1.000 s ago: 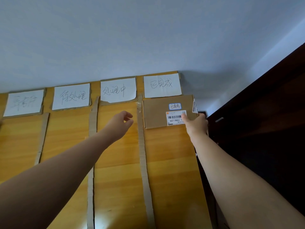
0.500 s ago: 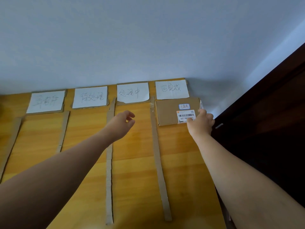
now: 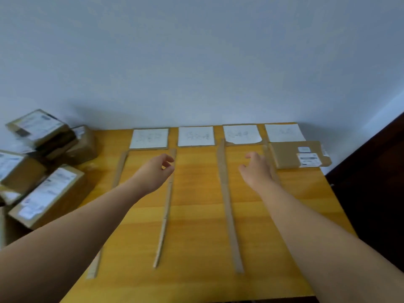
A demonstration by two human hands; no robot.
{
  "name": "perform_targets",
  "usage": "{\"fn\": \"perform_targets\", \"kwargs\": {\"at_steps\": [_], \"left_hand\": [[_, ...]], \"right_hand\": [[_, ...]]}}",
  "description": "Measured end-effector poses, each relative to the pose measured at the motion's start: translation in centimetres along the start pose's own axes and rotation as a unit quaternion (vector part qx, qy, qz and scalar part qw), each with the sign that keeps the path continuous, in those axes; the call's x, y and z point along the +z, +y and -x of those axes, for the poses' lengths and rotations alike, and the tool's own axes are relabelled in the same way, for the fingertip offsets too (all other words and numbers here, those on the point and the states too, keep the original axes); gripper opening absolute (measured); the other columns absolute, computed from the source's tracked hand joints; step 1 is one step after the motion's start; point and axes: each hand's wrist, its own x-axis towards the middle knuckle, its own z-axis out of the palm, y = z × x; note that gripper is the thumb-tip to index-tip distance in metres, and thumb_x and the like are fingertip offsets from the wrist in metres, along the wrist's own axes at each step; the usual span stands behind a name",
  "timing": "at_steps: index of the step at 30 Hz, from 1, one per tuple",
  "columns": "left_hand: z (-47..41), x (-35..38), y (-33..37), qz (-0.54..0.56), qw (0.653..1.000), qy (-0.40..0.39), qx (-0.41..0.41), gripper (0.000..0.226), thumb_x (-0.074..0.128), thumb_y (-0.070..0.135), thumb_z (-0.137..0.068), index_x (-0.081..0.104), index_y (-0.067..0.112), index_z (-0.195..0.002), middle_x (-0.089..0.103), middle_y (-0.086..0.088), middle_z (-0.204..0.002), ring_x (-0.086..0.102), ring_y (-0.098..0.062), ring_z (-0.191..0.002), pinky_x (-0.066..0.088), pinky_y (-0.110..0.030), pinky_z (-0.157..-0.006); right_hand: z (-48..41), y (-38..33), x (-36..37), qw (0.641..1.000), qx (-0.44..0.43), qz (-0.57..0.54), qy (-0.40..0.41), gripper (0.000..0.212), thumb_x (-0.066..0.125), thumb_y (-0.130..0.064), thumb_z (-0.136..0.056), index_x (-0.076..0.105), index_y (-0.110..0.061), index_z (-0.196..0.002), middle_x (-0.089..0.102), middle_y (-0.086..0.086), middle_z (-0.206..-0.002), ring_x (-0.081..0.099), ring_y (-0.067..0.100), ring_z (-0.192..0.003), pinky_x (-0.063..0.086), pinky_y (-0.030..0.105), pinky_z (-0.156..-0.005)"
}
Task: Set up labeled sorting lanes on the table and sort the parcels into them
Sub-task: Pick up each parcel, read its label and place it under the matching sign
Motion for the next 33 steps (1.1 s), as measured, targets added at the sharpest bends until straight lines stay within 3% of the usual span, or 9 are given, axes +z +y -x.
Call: {"fn": "perform_targets", "kwargs": {"at_steps": [8,15,17,19,23,28,33], "left_hand": [[5.5,-8.1,-12.1,-0.016,0.997,0.067,-0.036,0.033,0.050,0.027,-0.097,0.052,0.019,-0.129,0.059,0.001,-0.120,0.055,-0.014,-0.100,0.044,-0.028,-0.080],[8.1,-11.6,-20.2,-0.043,0.990,0.091,-0.104,0.036,0.053,0.027,-0.095,0.051,0.016,-0.129,0.055,-0.006,-0.127,0.053,-0.023,-0.114,0.044,-0.035,-0.093],[8.5,-12.3,-21.9,-0.067,0.984,0.095,-0.135,0.042,0.053,0.031,-0.094,0.047,0.017,-0.134,0.050,-0.007,-0.134,0.049,-0.025,-0.122,0.042,-0.038,-0.098],[8.9,-12.6,-23.6,-0.112,0.975,0.090,-0.172,0.054,0.055,0.039,-0.091,0.041,0.017,-0.139,0.043,-0.009,-0.141,0.042,-0.029,-0.129,0.039,-0.043,-0.103],[9.1,-13.4,-26.9,-0.169,0.953,0.070,-0.240,0.083,0.059,0.056,-0.083,0.027,0.013,-0.146,0.030,-0.013,-0.149,0.030,-0.035,-0.135,0.033,-0.046,-0.108],[8.0,-14.8,-31.2,-0.178,0.947,0.027,-0.264,0.113,0.064,0.072,-0.068,0.016,0.008,-0.149,0.025,-0.014,-0.152,0.025,-0.034,-0.140,0.033,-0.049,-0.110],[7.0,-15.5,-33.7,-0.245,0.943,-0.027,-0.224,0.119,0.061,0.079,-0.063,0.016,0.008,-0.148,0.025,-0.015,-0.149,0.028,-0.033,-0.138,0.030,-0.045,-0.112]], "right_hand": [[7.5,-12.0,11.5,0.993,-0.073,-0.015,-0.092,0.034,0.049,-0.023,-0.098,0.048,-0.015,-0.131,0.037,0.008,-0.140,0.048,0.027,-0.120,0.042,0.029,-0.083],[10.2,-18.5,15.9,0.976,-0.157,-0.005,-0.152,0.036,0.048,-0.024,-0.099,0.045,-0.016,-0.134,0.037,0.004,-0.143,0.048,0.017,-0.102,0.041,0.027,-0.081],[10.1,-19.7,16.5,0.972,-0.171,-0.001,-0.160,0.036,0.048,-0.025,-0.098,0.046,-0.018,-0.133,0.040,0.003,-0.142,0.053,0.019,-0.107,0.046,0.030,-0.085],[10.1,-20.7,17.1,0.969,-0.179,0.006,-0.171,0.034,0.048,-0.027,-0.098,0.047,-0.020,-0.131,0.043,0.002,-0.139,0.053,0.015,-0.097,0.048,0.033,-0.087],[10.3,-22.1,18.7,0.964,-0.184,0.018,-0.191,0.033,0.047,-0.026,-0.098,0.048,-0.020,-0.131,0.045,0.001,-0.132,0.049,0.011,-0.089,0.042,0.027,-0.077],[10.5,-24.6,21.8,0.967,-0.157,0.011,-0.198,0.031,0.049,-0.025,-0.096,0.050,-0.019,-0.127,0.048,0.003,-0.123,0.050,0.016,-0.101,0.041,0.028,-0.081],[10.9,-27.4,25.9,0.973,-0.120,-0.003,-0.199,0.032,0.051,-0.022,-0.095,0.052,-0.015,-0.126,0.050,0.004,-0.117,0.052,0.020,-0.106,0.040,0.026,-0.083]]}}
